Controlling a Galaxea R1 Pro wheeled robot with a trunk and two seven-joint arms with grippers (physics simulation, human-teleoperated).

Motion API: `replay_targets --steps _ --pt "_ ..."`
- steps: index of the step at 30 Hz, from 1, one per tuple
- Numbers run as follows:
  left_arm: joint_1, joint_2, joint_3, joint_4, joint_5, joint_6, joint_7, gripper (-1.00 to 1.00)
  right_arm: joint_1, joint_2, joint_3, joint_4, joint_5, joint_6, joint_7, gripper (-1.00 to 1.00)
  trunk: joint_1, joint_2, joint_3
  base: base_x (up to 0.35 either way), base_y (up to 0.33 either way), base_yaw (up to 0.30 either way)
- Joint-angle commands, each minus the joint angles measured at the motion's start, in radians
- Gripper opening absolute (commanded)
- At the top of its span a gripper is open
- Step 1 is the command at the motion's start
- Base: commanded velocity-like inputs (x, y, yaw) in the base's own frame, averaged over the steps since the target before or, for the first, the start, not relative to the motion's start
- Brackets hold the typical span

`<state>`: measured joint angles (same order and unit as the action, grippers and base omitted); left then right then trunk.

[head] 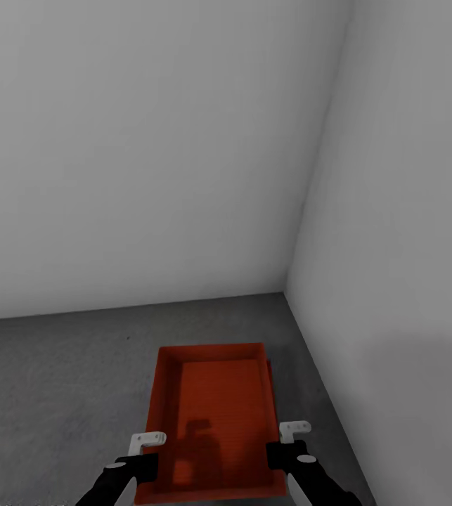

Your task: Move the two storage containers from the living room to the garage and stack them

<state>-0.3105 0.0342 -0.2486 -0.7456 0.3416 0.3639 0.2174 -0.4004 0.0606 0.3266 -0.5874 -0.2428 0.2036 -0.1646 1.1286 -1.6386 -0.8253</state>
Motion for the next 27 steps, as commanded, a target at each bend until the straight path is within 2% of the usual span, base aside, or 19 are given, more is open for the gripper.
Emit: replay_targets --steps 1,9,20,27 --pt "-0.001 0.001 -0.009 -0.043 0.025 0.0 0.01 -1.0 0.0 -0.001 0.009 0.0 -0.021 0.004 -0.005 -1.0 0.0 0.0 -0.002 0.0 0.0 0.0" --pt "-0.001 0.001 -0.009 -0.043 0.025 0.0 0.01 -1.0 0.0 -0.001 0.009 0.0 -0.021 0.004 -0.004 -1.0 0.0 0.0 -0.01 0.019 0.0 0.0" --pt "-0.001 0.001 -0.009 -0.043 0.025 0.0 0.01 -1.0 0.0 -0.001 0.009 0.0 -0.021 0.004 -0.005 -1.0 0.0 0.0 -0.012 0.232 0.0 0.0" --pt "-0.001 0.001 -0.009 -0.043 0.025 0.0 0.01 -1.0 0.0 -0.001 0.009 0.0 -0.021 0.004 -0.005 -1.0 0.0 0.0 -0.016 0.056 0.0 0.0"
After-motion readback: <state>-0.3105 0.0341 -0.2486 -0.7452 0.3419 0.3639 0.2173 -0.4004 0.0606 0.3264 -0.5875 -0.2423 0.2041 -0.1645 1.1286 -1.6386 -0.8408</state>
